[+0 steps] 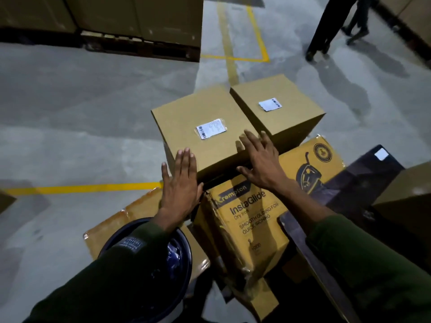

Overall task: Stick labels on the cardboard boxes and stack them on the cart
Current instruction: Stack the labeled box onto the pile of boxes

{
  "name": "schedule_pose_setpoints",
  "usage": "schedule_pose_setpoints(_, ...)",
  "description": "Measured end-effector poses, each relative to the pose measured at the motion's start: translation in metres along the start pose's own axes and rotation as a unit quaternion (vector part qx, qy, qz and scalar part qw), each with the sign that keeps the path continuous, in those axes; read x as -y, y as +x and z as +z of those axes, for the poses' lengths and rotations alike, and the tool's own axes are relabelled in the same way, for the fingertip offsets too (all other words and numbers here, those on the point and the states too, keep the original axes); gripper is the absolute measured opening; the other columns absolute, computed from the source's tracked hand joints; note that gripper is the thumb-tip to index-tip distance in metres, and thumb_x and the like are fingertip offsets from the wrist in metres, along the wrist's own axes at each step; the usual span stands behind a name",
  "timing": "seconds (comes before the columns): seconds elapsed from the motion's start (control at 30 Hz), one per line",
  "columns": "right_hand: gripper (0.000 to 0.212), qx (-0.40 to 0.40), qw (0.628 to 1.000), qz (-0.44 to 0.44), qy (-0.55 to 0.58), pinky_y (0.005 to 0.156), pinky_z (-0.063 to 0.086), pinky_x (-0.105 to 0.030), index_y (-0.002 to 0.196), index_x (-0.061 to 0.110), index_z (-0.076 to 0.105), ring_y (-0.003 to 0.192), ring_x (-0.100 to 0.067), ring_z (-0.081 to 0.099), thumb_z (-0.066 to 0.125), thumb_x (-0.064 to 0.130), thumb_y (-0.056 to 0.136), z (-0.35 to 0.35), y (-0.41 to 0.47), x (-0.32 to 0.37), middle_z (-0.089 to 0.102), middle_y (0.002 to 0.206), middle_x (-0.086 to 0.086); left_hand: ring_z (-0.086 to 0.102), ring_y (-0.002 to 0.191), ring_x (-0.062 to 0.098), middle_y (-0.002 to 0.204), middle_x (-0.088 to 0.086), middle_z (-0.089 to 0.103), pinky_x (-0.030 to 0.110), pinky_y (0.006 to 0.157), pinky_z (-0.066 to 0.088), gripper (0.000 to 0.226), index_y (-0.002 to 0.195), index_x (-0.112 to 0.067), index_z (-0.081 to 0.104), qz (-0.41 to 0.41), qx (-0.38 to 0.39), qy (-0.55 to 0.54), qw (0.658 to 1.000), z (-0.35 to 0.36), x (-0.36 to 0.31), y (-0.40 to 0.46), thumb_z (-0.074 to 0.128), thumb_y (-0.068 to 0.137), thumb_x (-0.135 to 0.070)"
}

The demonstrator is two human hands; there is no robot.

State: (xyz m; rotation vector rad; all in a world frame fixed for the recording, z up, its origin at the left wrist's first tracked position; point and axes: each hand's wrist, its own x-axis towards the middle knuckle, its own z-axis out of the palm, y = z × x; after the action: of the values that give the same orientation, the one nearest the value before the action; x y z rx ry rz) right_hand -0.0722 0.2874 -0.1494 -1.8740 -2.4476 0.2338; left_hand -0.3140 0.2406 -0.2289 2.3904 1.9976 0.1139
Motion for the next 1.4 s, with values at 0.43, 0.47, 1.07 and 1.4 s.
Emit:
schedule_pose_setpoints(0.43,0.088,-0.013,0.999,-0.039,0.012,0.110,0.032,-0.061,0.152,0.022,0.024,0.139,-0.050,0.018,0.077,0.030,0.081,0.011,0.031,0.001,0.004,0.164,-0.011,-0.017,0.149,0.031,0.163,0.018,-0.015,0.051,0.120,0.018,0.096,0.155,0.000,-0.003,-0.016,-0.025,-0.113,0.993,0.001,0.004,0.006,0.055,0.094,-0.045)
schedule_pose_setpoints(0.47,0.088,-0.015,0.999,-0.034,0.012,0.107,0.035,-0.060,0.152,0.022,0.024,0.138,-0.051,0.019,0.077,0.028,0.082,0.013,0.030,0.002,0.005,0.164,-0.011,-0.018,0.149,0.032,0.162,0.019,-0.015,0.052,0.120,0.017,0.095,0.154,0.001,-0.002,-0.022,-0.026,-0.116,0.993,-0.001,0.005,0.009,0.055,0.094,-0.045)
schedule_pose_setpoints(1.07,0.066,-0.176,0.980,-0.091,0.004,0.111,0.030,-0.056,0.144,0.005,0.041,0.132,-0.049,0.040,0.070,0.018,0.086,-0.017,0.022,0.050,0.032,0.157,-0.019,0.012,0.149,0.039,0.159,0.025,0.021,0.058,0.113,0.030,0.090,0.150,0.007,0.026,0.006,-0.159,-0.121,0.980,-0.064,0.045,-0.001,0.075,0.083,-0.028)
schedule_pose_setpoints(1.4,0.069,-0.266,0.959,-0.094,0.032,0.112,0.034,-0.054,0.144,0.006,0.043,0.133,-0.047,0.041,0.075,0.019,0.084,-0.065,-0.055,0.069,0.035,0.156,-0.017,0.028,0.145,0.038,0.152,0.024,0.037,0.060,0.105,0.040,0.077,0.143,0.005,0.040,0.039,-0.240,-0.056,0.968,-0.145,0.023,-0.066,0.078,0.082,-0.023)
